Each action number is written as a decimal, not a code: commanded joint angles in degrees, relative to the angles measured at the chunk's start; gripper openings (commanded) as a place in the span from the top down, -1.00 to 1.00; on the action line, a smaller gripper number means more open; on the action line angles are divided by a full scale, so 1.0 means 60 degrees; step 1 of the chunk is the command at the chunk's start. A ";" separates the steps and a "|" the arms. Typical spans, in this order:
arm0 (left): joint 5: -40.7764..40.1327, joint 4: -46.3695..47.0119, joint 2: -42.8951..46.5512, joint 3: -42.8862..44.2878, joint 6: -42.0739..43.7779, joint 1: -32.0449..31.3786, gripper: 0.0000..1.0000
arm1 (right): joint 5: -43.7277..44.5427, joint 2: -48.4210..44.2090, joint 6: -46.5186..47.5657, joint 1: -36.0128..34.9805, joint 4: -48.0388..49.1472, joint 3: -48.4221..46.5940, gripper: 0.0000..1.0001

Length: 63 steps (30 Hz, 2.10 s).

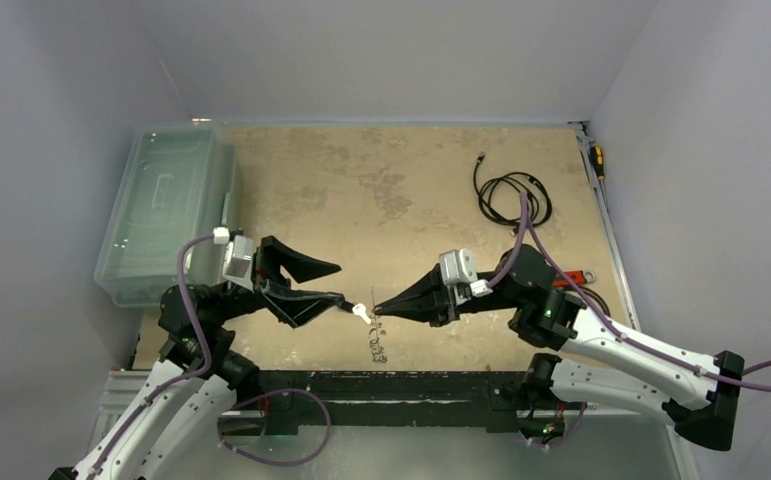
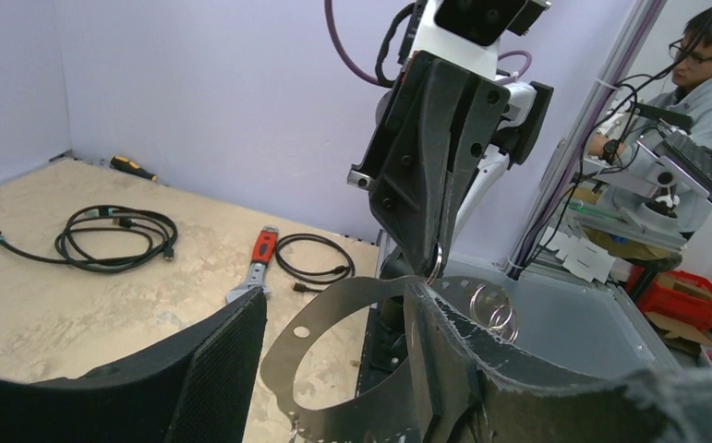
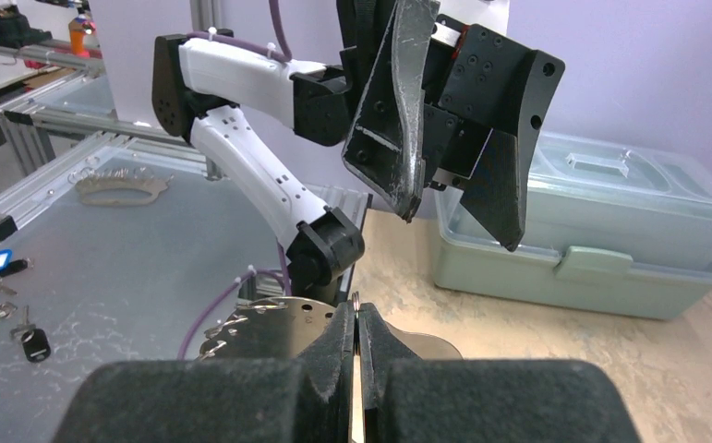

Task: Put the keys on the keyring

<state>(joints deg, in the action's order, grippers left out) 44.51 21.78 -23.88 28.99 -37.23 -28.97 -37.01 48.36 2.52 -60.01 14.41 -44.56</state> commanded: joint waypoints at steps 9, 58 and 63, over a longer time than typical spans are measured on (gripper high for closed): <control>-0.0266 -0.0440 -0.0799 0.0217 0.2136 -0.1310 -0.05 | 0.0994 0.0587 -0.0659 -0.0043 -0.0081 -0.0893 1.00; -0.1552 -0.1799 -0.0730 0.0480 0.3777 -0.1755 0.11 | 0.1387 0.1564 -0.0752 -0.0047 -0.2172 -0.1422 1.00; -0.2760 -0.2933 -0.0693 0.0839 0.4513 -0.1760 0.03 | 0.3489 0.1572 -0.0604 -0.0047 -0.2894 -0.1356 1.00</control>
<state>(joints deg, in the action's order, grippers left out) 34.06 6.28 -28.27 29.78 -14.20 -39.16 -26.28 58.08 -2.11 -60.01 0.40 -53.25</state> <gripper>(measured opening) 0.463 0.008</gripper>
